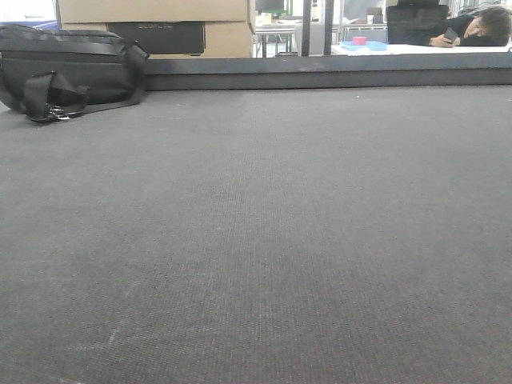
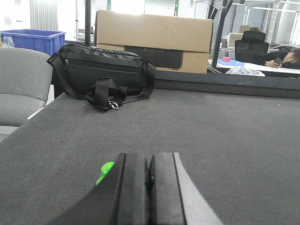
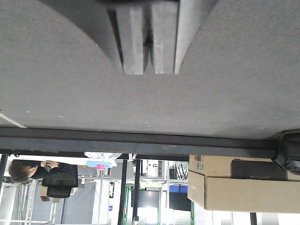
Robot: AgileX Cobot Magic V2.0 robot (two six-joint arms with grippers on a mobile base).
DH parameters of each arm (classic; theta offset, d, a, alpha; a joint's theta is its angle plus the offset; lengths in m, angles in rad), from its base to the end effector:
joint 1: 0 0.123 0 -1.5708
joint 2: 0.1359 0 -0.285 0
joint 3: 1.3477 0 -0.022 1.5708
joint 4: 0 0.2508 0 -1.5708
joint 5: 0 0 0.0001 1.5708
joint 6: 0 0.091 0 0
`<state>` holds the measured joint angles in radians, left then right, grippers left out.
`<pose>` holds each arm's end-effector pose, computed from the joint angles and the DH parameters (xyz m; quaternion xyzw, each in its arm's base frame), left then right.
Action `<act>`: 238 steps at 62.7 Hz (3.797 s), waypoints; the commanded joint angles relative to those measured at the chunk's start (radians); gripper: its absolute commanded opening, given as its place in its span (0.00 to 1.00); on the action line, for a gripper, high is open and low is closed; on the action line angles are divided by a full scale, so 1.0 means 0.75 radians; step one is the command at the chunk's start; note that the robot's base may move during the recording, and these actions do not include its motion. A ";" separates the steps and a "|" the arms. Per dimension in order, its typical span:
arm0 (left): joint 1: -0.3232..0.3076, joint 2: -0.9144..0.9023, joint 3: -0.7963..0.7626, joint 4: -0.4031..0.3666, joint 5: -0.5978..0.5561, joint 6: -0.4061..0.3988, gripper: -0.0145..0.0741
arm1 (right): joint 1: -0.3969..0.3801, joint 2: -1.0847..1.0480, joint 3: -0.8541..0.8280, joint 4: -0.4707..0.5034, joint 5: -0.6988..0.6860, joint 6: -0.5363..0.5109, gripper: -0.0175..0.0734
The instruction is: Grab block from conveyor and place in blue bin
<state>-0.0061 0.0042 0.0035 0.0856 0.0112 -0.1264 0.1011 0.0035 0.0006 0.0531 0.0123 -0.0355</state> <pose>0.0568 -0.0003 0.2108 -0.0122 0.6824 -0.0168 0.7307 0.0564 0.0058 0.2117 -0.0287 0.6810 0.0436 0.7304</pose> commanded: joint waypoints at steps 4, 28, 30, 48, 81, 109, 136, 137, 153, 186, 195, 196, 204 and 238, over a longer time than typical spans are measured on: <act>0.005 -0.006 -0.005 -0.003 -0.028 -0.008 0.04 | -0.005 -0.005 -0.001 -0.009 -0.026 -0.004 0.01; 0.005 -0.006 -0.005 -0.003 -0.028 -0.008 0.04 | -0.005 -0.005 -0.001 -0.009 -0.026 -0.004 0.01; 0.005 -0.006 -0.005 -0.003 -0.028 -0.008 0.04 | -0.005 -0.005 -0.001 -0.009 -0.026 -0.004 0.01; 0.005 -0.006 -0.005 -0.003 -0.046 -0.008 0.04 | -0.005 -0.005 -0.001 -0.009 -0.029 -0.004 0.01; 0.005 0.124 -0.557 0.085 0.492 -0.008 0.04 | -0.005 0.067 -0.469 0.053 0.516 -0.002 0.01; 0.005 1.037 -1.203 0.067 1.221 -0.008 0.04 | -0.005 0.902 -1.100 0.048 1.210 0.012 0.01; 0.005 1.469 -1.334 0.067 1.262 -0.008 0.04 | -0.005 1.528 -1.311 0.029 1.527 0.012 0.01; 0.005 1.475 -1.334 0.067 1.262 -0.008 0.04 | -0.005 1.536 -1.311 0.026 1.527 0.012 0.01; 0.005 1.498 -1.334 0.057 1.268 -0.008 0.04 | -0.005 1.754 -1.311 0.001 1.464 0.012 0.01; 0.005 1.498 -1.334 -0.022 1.296 -0.008 0.04 | -0.005 1.828 -1.157 0.001 1.206 0.024 0.62; 0.005 1.498 -1.317 -0.035 1.296 -0.008 0.04 | -0.005 1.828 -1.080 0.001 1.088 0.024 0.54; 0.005 1.498 -1.314 -0.039 1.296 -0.008 0.04 | -0.005 1.828 -1.080 0.001 1.085 0.024 0.54; 0.005 1.498 -1.301 -0.045 1.293 -0.008 0.04 | -0.005 1.831 -1.080 0.001 1.085 0.024 0.52; 0.005 1.498 -1.297 -0.045 1.305 -0.008 0.04 | -0.005 1.973 -1.080 0.001 1.075 0.024 0.43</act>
<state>-0.0038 1.1287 -0.9714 0.0614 0.9878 -0.1264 0.1011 1.4804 -0.8118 0.0685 0.8242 -0.0192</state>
